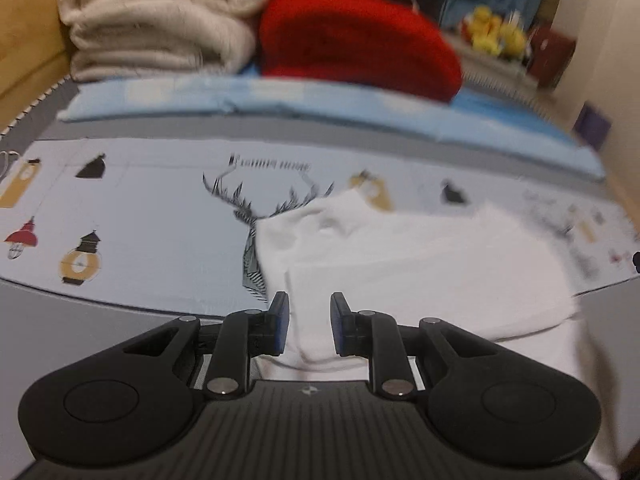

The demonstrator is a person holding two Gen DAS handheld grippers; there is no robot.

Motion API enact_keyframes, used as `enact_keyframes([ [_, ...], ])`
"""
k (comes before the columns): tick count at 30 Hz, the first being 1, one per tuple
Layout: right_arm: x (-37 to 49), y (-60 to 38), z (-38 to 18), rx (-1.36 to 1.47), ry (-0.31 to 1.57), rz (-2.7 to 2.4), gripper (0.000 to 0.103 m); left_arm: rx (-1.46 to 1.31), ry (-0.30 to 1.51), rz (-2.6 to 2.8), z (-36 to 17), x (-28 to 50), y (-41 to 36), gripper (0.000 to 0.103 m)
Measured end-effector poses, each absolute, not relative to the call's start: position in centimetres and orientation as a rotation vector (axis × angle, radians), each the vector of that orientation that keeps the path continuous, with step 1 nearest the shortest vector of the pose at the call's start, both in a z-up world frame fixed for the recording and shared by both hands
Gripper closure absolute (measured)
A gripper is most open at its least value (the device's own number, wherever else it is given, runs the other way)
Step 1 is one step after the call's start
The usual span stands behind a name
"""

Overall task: Fold small clothes
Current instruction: 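Release both tools and move them to the shirt hem, then pinch the shirt hem with the left tool while the right tool pinches it too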

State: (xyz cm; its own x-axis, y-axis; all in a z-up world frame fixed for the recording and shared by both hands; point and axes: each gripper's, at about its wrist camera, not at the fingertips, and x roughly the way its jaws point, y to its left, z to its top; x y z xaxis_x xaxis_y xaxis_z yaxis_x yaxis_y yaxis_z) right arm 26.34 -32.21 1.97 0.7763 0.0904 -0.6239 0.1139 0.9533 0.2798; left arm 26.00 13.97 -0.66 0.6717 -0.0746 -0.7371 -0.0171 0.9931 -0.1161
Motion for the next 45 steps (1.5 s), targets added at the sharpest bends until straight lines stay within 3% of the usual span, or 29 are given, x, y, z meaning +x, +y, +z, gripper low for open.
enact_keyframes([
  [6, 16.4, -33.4, 6.1, 0.26, 0.547, 0.087, 0.078, -0.142, 0.794, -0.066, 1.6, 16.4, 12.4, 0.077],
  [13, 10.3, -36.3, -1.0, 0.332, 0.74, 0.024, 0.078, -0.246, 0.973, -0.013, -5.4, 8.0, 13.6, 0.078],
  [20, 10.2, -36.0, -10.0, 0.383, 1.079, -0.026, 0.078, -0.311, 1.201, -0.007, -10.9, 7.8, 15.0, 0.077],
  [33, 10.6, -34.4, -12.2, 0.229, 1.164, -0.066, 0.076, -0.195, 1.268, -0.028, -12.3, 7.3, 12.9, 0.074],
  [34, 10.6, -34.4, -12.2, 0.219, 1.164, -0.065, 0.076, -0.17, 1.264, -0.027, -12.2, 7.2, 12.7, 0.081],
  [35, 10.6, -34.3, -12.2, 0.206, 1.165, -0.063, 0.076, -0.15, 1.261, -0.026, -12.3, 7.1, 12.6, 0.099],
  [36, 10.7, -34.2, -12.1, 0.189, 1.165, -0.059, 0.076, -0.145, 1.256, -0.026, -12.1, 7.0, 12.7, 0.099],
  [39, 10.7, -33.6, -11.9, 0.184, 1.157, 0.002, 0.101, -0.162, 1.196, 0.006, -10.6, 6.4, 13.5, 0.1],
  [42, 10.2, -34.4, -10.8, 0.215, 1.117, -0.004, 0.101, -0.178, 1.17, 0.019, -9.6, 5.6, 14.4, 0.099],
  [45, 10.2, -35.3, -11.6, 0.251, 1.166, -0.052, 0.1, -0.193, 1.264, 0.009, -11.3, 5.8, 14.4, 0.099],
])
